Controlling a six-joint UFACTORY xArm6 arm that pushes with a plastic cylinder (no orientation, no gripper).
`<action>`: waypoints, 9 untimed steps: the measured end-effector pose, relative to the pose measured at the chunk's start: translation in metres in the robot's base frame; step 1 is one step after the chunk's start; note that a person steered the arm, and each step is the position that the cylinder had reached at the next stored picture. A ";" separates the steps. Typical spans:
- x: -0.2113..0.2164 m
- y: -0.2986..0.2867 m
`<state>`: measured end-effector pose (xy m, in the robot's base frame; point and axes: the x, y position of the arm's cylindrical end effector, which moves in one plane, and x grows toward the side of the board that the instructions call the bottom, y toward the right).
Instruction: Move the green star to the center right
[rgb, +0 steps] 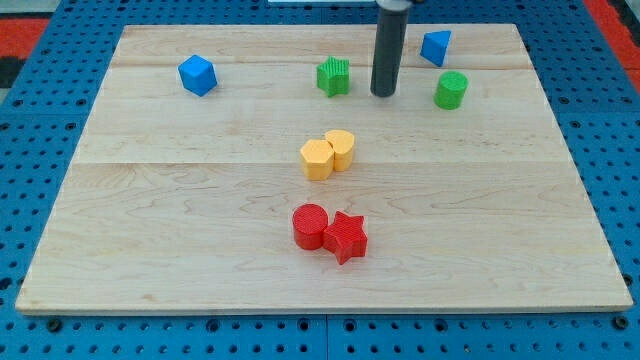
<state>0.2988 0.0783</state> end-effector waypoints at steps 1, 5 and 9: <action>-0.044 0.000; -0.018 -0.083; 0.008 -0.022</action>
<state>0.3065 0.0565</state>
